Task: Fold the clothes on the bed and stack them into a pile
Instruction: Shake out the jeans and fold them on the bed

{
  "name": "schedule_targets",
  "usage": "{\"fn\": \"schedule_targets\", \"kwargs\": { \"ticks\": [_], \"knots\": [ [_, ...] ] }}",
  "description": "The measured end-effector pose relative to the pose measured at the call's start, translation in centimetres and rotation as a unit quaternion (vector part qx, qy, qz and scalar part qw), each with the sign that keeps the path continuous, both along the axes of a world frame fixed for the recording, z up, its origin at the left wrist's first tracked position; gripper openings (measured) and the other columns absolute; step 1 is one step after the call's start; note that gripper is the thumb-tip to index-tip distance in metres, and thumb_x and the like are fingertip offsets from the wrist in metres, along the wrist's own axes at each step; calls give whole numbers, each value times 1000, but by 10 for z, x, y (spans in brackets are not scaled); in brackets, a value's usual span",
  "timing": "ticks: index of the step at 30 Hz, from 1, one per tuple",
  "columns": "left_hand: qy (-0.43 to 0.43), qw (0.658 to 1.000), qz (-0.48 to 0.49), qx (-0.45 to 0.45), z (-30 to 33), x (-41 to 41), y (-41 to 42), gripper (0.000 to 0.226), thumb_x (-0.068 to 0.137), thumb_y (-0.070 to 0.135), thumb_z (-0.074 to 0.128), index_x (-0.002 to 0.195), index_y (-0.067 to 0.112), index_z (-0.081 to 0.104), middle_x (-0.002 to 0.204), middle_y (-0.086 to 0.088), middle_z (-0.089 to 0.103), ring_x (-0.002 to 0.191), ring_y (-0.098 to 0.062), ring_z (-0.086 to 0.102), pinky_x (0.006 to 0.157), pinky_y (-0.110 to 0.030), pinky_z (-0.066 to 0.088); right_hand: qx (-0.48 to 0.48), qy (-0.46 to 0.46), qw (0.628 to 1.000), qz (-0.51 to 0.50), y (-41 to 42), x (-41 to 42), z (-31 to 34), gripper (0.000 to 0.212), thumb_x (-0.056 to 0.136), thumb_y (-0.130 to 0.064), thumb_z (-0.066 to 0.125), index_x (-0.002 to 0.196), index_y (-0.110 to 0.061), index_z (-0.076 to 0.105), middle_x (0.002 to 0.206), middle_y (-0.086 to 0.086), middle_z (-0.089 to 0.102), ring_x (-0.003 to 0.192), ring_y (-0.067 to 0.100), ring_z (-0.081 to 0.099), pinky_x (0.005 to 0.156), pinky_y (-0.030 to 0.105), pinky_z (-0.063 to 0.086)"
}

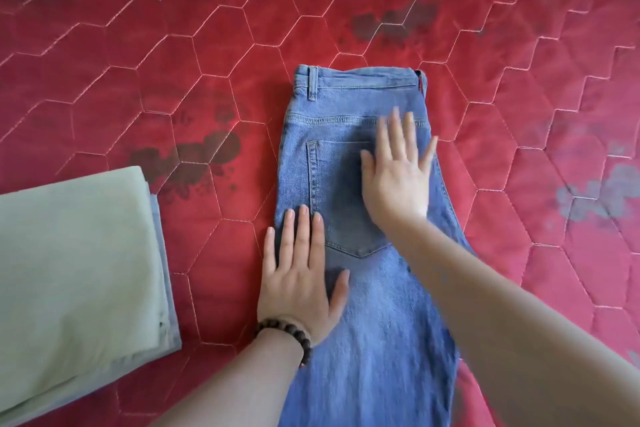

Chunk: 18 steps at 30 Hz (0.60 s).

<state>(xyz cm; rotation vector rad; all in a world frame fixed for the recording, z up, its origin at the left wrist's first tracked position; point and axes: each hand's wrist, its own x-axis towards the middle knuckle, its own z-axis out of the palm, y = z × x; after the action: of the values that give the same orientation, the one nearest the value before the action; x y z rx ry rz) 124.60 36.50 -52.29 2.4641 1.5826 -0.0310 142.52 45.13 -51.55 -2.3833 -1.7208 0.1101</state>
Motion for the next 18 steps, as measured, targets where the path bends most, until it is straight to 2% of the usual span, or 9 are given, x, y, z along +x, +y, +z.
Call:
{"fn": "schedule_targets", "kwargs": {
  "ticks": [2,4,8,11,13,15,17,18],
  "knots": [
    [-6,1000,1,7,0,0,0,81,86,50,35,151,3,26,159,-16,22,148,-30,16,117,-55,19,-4,47,991,122,-46,-42,-3,53,98,-33,31,147,-16,38,158,2,27,148,20,18,117,58,12],
    [1,1000,-1,17,-1,0,0,78,86,47,34,150,3,28,158,-17,23,148,-31,18,117,-55,17,-30,31,986,158,-81,-42,-6,52,98,-37,31,148,-23,39,157,-2,31,147,16,22,117,56,15],
    [0,999,-2,33,-4,1,-1,76,88,47,35,151,6,26,158,-17,23,148,-31,19,118,-54,15,-100,-88,986,97,-119,29,-1,57,100,-52,24,153,-31,24,160,-12,20,149,15,13,117,60,-1],
    [4,999,-3,41,-5,2,0,76,89,49,32,151,6,25,159,-17,22,148,-31,17,119,-54,13,-127,-130,982,54,-126,49,4,56,102,-46,19,154,-26,22,160,-17,13,150,18,2,113,64,-9],
    [7,999,-3,43,-6,1,-1,76,90,49,31,152,6,23,159,-17,21,148,-31,15,119,-54,12,-90,-128,988,4,-127,25,4,54,100,-32,29,152,-14,29,162,-5,16,150,22,1,114,63,-11],
    [3,999,-3,49,-7,1,-2,75,91,49,30,152,6,23,159,-17,20,148,-31,15,119,-53,12,-45,-71,996,13,-134,-18,2,55,92,-18,37,145,-4,40,158,7,26,149,27,14,117,61,2],
    [1,998,-4,58,-8,0,-2,73,92,47,27,152,6,23,159,-17,21,148,-31,16,119,-53,12,-51,2,994,101,-155,-54,1,54,92,-21,35,144,-7,43,155,7,34,146,25,25,116,58,19],
    [0,998,-5,63,-8,0,-2,72,93,46,27,152,6,23,159,-17,21,148,-30,16,119,-53,12,-64,7,990,123,-166,-56,0,54,95,-28,34,147,-12,39,156,4,31,146,22,25,116,55,20]
  ]
}}
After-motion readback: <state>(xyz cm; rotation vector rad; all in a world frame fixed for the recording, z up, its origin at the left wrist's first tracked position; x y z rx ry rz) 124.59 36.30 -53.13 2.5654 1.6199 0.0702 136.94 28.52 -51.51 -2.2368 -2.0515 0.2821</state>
